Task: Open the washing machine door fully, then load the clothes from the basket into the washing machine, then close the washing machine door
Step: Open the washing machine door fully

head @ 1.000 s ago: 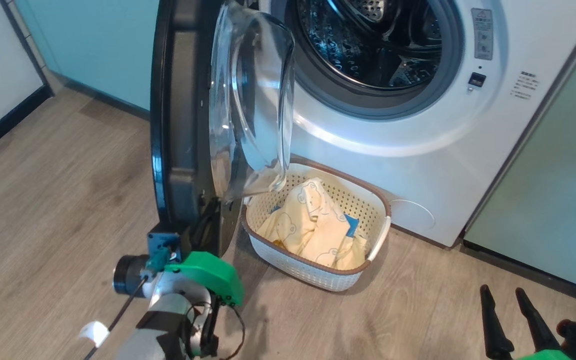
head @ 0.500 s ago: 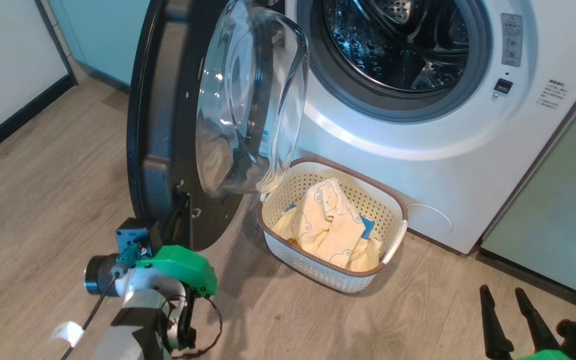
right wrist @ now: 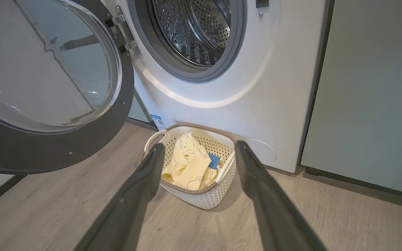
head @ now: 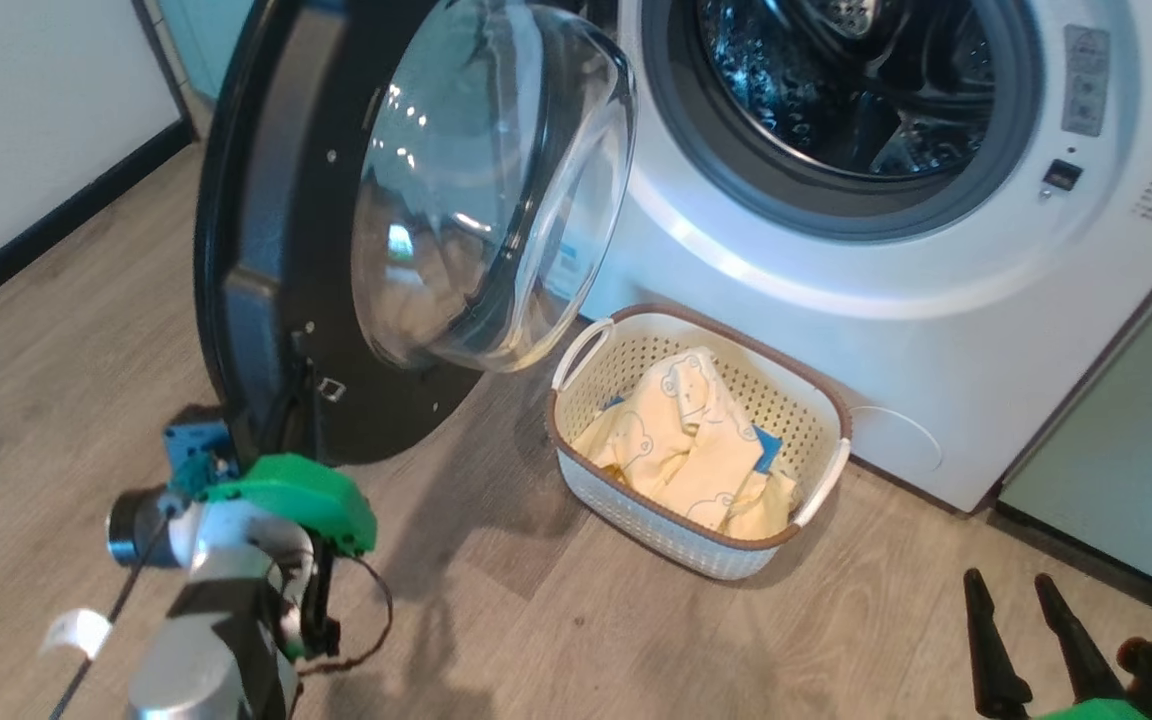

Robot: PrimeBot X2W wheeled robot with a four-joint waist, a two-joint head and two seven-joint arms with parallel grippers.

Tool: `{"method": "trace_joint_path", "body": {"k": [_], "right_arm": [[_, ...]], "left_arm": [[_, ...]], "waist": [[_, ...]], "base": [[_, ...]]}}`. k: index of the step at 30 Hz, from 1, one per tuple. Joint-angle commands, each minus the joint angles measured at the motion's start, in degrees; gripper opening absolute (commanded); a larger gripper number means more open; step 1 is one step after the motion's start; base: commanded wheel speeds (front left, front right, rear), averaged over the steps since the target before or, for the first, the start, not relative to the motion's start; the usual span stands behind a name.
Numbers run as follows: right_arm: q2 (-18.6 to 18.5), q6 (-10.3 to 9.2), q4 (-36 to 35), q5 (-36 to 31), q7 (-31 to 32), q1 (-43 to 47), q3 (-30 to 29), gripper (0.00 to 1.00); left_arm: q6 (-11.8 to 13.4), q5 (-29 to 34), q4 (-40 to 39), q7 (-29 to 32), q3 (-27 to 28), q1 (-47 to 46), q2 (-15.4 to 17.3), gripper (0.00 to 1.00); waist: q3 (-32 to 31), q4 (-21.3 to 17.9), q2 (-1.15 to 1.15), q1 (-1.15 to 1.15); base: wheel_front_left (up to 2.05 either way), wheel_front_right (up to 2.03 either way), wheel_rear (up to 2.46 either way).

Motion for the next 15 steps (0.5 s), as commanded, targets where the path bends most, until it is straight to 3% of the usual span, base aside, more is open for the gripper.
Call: {"method": "trace_joint_path", "body": {"k": [1,15], "right_arm": [[-1.3,-0.15,-1.9,0.2,-0.5,-2.4,1.0,1.00],[-3.5,-0.15,-2.4,-0.1,-0.5,-5.3,0.7,1.00]], "left_arm": [[-0.2,0.3,-1.1,-0.4,2.8,-4.1,1.8,0.00],[-1.9,0.3,6.5,-0.4,7.9,-12.9,-0.1,0.00]], "waist": [[0.5,0.4,0.00,0.00],[6.5,2.3,0.00,0.00]], "base": [[0.00,0.00,0.00],[0.00,0.00,0.00]]}}
